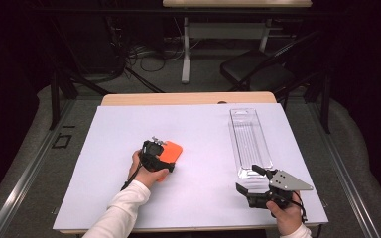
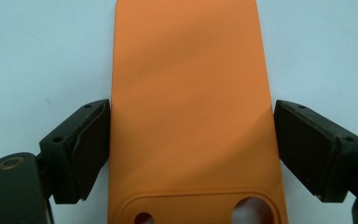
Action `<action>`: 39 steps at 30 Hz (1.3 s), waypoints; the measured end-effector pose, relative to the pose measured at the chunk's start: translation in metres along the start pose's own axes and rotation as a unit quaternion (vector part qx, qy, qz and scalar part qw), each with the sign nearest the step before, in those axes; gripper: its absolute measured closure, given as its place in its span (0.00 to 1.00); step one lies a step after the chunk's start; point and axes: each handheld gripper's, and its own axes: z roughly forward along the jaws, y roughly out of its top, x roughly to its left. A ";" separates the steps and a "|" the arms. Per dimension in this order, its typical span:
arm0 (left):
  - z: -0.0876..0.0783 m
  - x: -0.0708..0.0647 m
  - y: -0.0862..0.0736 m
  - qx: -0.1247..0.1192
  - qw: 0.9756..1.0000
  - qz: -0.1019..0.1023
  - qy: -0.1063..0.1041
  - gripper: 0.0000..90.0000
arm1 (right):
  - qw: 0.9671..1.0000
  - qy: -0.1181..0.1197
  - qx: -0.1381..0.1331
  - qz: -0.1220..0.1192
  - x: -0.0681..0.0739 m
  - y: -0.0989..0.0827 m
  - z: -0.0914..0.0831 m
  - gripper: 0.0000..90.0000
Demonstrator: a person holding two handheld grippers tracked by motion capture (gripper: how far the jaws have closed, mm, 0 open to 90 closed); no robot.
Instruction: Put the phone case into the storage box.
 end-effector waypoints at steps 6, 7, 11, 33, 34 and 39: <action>-0.001 0.000 0.000 0.000 1.000 0.003 0.001 0.16 | 1.000 0.000 0.000 -0.001 0.000 0.000 0.000 0.16; -0.001 0.000 0.000 0.000 1.000 0.003 0.001 0.16 | 1.000 0.000 0.000 -0.001 0.000 0.000 0.000 0.16; -0.001 0.000 0.000 0.001 1.000 0.003 0.000 0.17 | 1.000 0.000 0.000 -0.001 0.000 0.000 0.000 0.16; -0.006 0.004 0.001 0.001 1.000 -0.006 -0.003 0.18 | 1.000 0.000 0.001 -0.002 0.000 0.000 0.000 0.16; -0.006 0.005 0.001 0.001 1.000 -0.007 -0.007 0.18 | 1.000 0.000 0.001 -0.001 0.000 0.000 0.000 0.16; -0.010 0.006 0.001 -0.001 1.000 -0.006 -0.010 0.18 | 1.000 0.000 0.001 -0.002 0.000 0.000 0.000 0.16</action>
